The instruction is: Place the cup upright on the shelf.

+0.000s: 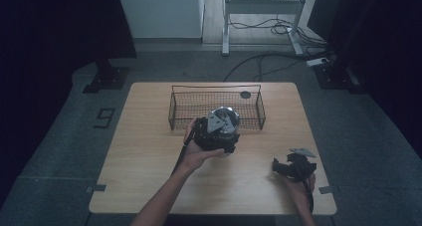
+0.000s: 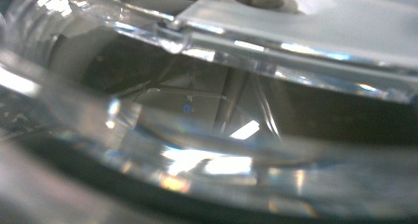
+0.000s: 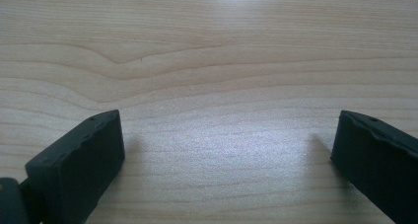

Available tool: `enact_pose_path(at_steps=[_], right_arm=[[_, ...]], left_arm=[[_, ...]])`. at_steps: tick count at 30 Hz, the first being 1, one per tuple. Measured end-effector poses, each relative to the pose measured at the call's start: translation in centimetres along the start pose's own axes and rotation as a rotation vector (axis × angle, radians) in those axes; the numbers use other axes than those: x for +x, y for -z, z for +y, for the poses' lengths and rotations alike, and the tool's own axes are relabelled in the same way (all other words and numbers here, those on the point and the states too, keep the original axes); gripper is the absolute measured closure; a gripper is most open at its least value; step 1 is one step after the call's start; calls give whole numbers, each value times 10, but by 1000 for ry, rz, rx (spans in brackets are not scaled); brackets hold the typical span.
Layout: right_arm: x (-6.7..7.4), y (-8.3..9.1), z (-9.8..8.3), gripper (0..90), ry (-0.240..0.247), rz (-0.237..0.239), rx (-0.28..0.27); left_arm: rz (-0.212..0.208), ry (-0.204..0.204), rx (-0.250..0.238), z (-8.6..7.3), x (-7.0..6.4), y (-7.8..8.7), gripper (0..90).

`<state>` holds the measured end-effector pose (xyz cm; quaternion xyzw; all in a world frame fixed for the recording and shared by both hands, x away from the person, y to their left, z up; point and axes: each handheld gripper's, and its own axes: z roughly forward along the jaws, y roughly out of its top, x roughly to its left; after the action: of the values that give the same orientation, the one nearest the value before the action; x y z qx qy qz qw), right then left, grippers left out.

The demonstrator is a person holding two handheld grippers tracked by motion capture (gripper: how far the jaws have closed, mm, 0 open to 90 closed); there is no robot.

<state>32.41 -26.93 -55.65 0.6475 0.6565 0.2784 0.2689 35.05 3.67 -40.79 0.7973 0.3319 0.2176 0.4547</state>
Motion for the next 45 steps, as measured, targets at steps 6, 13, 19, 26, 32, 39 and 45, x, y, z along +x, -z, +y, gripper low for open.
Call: enact_pose_path(at_steps=[6, 13, 19, 26, 32, 39, 45], right_arm=[[0, 0, 0, 0, 2, -1, 1], [0, 0, 0, 0, 2, -1, 1], [0, 0, 0, 0, -2, -2, 0], [0, 0, 0, 0, -2, -2, 0], [0, 0, 0, 0, -3, -3, 0], [0, 0, 0, 0, -3, -3, 0], [0, 0, 0, 0, -3, -3, 0]], left_arm=[[7, -3, 7, 2, 2, -1, 41], [14, -15, 18, 5, 3, -6, 41], [18, -18, 32, 4, 3, -10, 41], [27, -15, 12, 5, 4, -10, 41], [26, -15, 15, 7, 7, -11, 41], [33, -19, 38, 6, 10, -16, 41], [29, -2, 43, 5, 10, -19, 41]])
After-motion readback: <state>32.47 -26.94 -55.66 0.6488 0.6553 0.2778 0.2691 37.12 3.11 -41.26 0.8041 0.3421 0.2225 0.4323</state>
